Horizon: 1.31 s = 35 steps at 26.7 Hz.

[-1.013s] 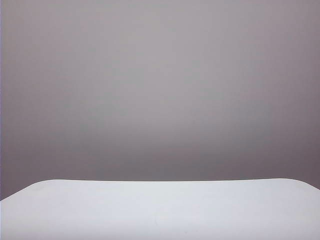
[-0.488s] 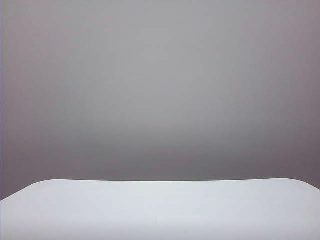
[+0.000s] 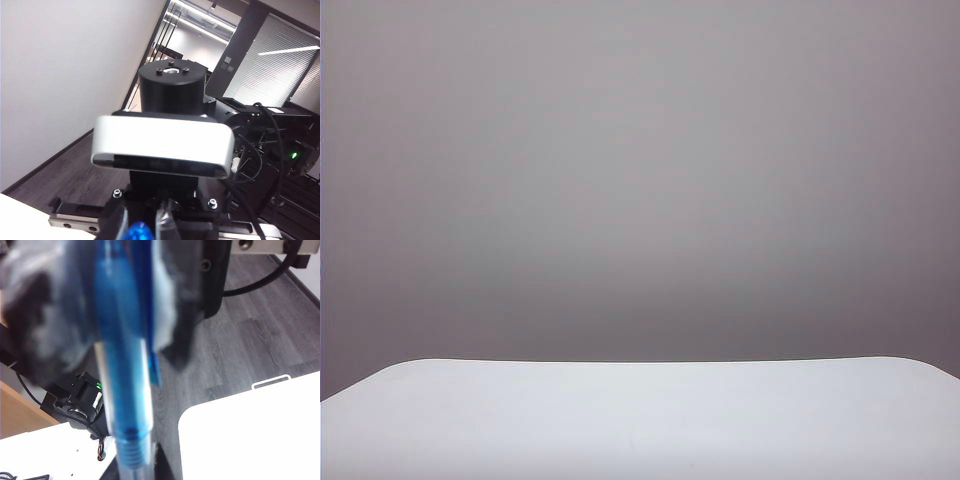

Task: Pick up the pen and remove the cap.

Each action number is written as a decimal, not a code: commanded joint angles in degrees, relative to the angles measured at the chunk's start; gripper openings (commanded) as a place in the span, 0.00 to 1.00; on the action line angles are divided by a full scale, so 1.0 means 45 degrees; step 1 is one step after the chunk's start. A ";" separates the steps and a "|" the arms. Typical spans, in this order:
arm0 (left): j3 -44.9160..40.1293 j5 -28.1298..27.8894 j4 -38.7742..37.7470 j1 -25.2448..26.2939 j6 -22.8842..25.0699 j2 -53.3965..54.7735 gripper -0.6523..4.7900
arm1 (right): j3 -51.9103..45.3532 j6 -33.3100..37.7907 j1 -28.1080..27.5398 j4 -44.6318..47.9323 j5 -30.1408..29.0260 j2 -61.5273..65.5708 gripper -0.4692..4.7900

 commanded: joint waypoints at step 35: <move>0.0204 -0.5668 -0.1967 0.2205 0.2856 -0.0024 0.15 | 0.0049 -0.3230 -0.0170 -0.5187 0.6679 0.0049 0.08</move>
